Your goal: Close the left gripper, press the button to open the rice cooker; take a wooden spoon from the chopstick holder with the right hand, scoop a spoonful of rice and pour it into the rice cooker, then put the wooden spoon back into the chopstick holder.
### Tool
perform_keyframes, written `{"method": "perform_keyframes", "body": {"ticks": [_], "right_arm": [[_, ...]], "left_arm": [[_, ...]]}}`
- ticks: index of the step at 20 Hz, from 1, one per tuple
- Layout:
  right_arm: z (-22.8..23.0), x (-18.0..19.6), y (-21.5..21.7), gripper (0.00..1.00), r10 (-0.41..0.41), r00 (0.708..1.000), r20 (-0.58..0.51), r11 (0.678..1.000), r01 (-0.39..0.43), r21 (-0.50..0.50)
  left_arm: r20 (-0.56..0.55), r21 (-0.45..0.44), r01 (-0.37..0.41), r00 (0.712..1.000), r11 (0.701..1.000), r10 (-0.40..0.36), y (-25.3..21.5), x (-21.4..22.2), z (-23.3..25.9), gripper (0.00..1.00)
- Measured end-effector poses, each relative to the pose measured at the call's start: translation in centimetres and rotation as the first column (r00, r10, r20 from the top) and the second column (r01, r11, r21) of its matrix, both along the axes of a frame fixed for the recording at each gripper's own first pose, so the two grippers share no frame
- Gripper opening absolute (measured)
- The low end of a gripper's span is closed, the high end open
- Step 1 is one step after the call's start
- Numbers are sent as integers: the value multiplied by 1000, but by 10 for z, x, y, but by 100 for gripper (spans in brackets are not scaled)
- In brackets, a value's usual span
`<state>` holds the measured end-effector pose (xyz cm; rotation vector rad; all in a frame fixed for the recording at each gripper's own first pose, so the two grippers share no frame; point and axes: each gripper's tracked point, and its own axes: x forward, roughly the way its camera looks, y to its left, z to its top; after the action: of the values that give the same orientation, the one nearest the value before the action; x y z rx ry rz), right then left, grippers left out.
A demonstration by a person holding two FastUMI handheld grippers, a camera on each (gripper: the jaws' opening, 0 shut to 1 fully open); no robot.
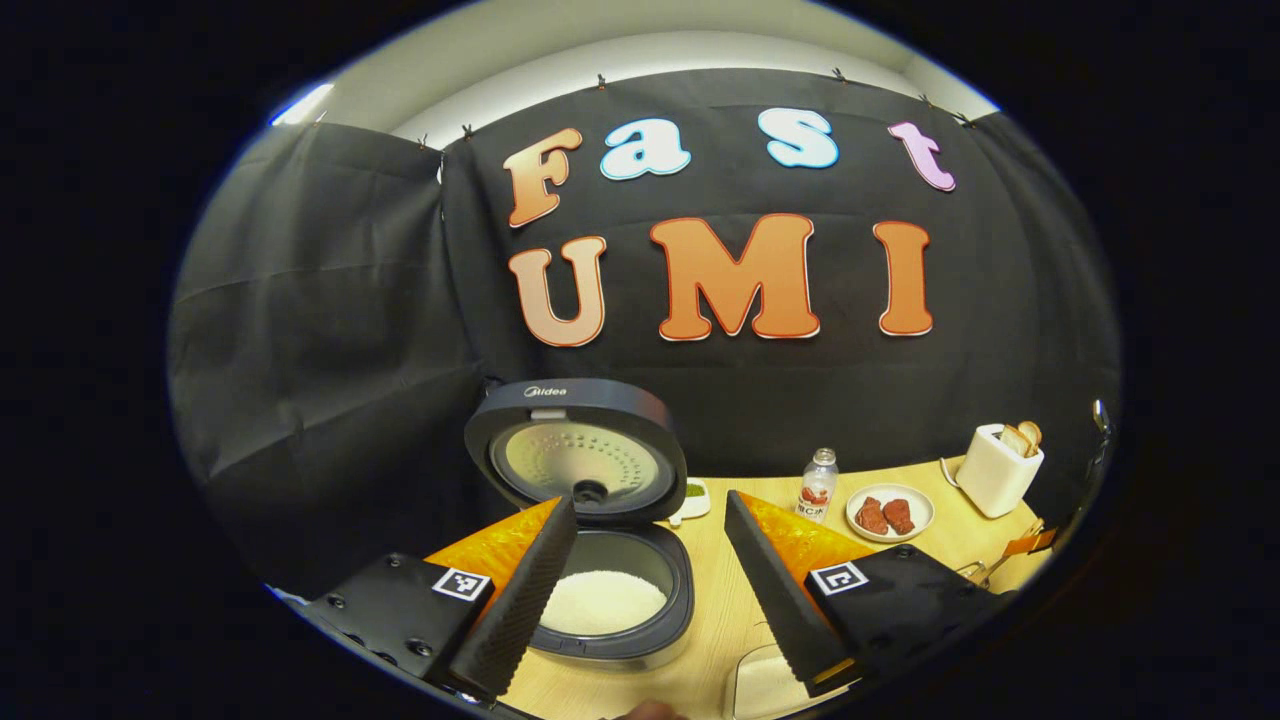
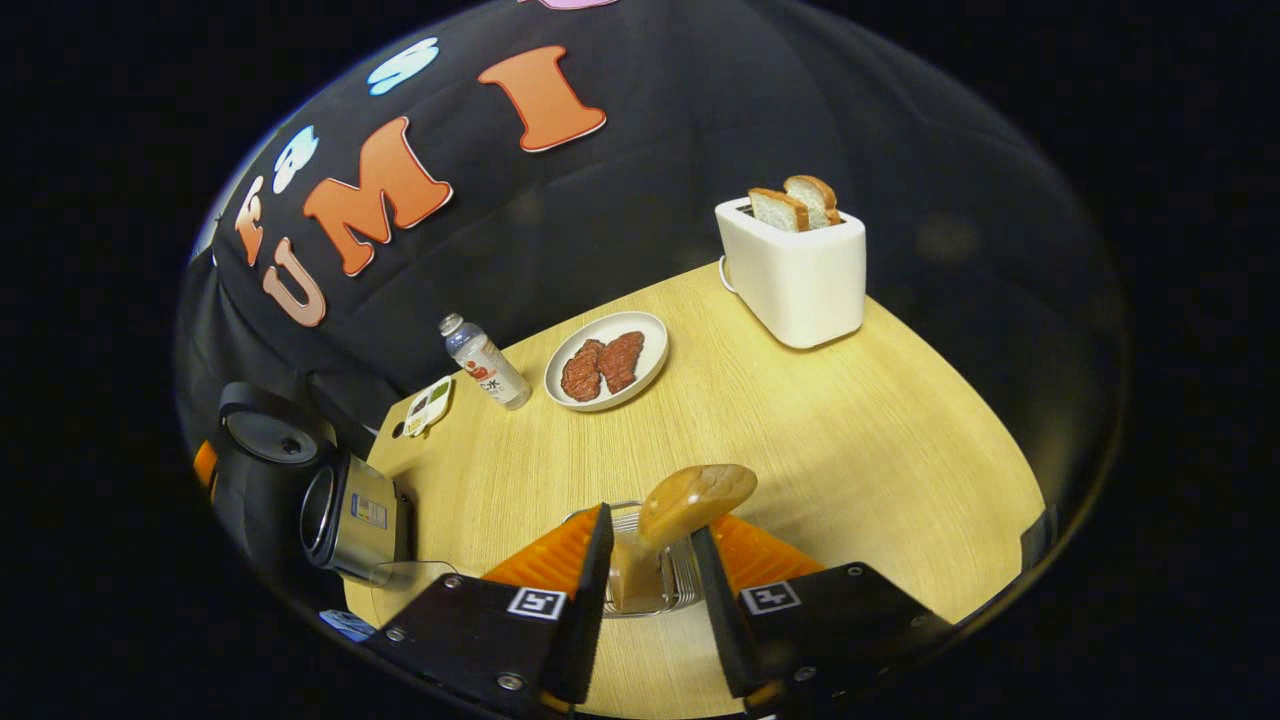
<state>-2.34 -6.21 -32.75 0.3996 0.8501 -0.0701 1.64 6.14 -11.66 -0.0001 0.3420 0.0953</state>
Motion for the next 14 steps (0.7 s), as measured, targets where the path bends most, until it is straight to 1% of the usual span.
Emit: {"method": "perform_keyframes", "body": {"ticks": [1,2,3,4,6,7,10,12,13,14], "right_arm": [[5,0,-3,53,-5,1000,7,1000,5,-6],[10,1,-3,51,-11,1000,12,1000,11,-7],[15,2,-6,63,-19,1000,20,1000,19,-9],[19,3,-8,70,-23,999,27,1000,23,-15],[29,7,-11,77,-24,999,46,999,25,-28],[35,9,-11,77,-22,998,55,999,23,-34],[55,13,2,79,22,995,98,1000,-20,-23],[75,21,9,80,51,985,163,998,-45,-46],[87,25,13,80,67,977,202,997,-56,-58],[100,29,16,80,86,965,247,995,-71,-67]], "left_arm": [[4,-3,1,1000,1000,-1,0,2,1,93],[7,-3,1,1000,1000,0,1,4,2,94],[6,-5,2,1000,1000,-2,1,6,1,96],[9,-5,2,1000,1000,-2,2,8,2,97],[9,-13,0,1000,1000,0,5,14,5,100],[6,-15,-5,1000,1000,6,7,17,7,94],[16,-20,-31,999,999,32,19,30,21,94],[28,-26,-41,999,999,42,22,34,27,100],[33,-24,-50,998,998,51,26,37,30,94],[37,-21,-58,998,998,59,30,40,32,94]]}}
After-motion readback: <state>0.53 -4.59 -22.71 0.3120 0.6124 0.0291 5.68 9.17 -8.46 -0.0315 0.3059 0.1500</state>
